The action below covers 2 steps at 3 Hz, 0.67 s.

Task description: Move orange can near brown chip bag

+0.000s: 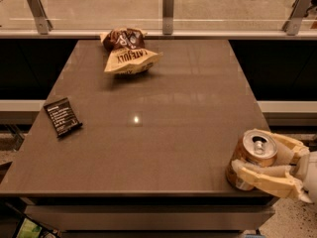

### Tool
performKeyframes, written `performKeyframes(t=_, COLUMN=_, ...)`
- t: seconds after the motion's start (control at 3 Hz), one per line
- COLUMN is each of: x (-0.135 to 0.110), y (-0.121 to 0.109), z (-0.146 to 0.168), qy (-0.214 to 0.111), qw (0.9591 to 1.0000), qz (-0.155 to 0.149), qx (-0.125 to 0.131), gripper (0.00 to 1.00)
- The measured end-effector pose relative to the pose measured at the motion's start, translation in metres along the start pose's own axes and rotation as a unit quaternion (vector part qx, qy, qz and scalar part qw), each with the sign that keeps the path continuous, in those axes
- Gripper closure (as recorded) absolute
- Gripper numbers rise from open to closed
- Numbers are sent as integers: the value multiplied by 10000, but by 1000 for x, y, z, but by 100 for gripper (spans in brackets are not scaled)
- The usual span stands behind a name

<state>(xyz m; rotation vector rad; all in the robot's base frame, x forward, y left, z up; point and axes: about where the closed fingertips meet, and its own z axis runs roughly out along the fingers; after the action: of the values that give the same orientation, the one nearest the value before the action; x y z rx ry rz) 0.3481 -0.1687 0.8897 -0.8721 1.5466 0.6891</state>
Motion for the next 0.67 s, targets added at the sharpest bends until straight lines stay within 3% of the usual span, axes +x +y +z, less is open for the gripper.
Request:
performKeyframes(t=0.33, x=-1, y=1, z=2, qy=3, qw=10000, qz=-18, qx=-19, gripper=100)
performKeyframes(t=0.67, x=-8, y=-3, z=7, qy=55, qw=9999, qz=-31, qx=-97, gripper=100)
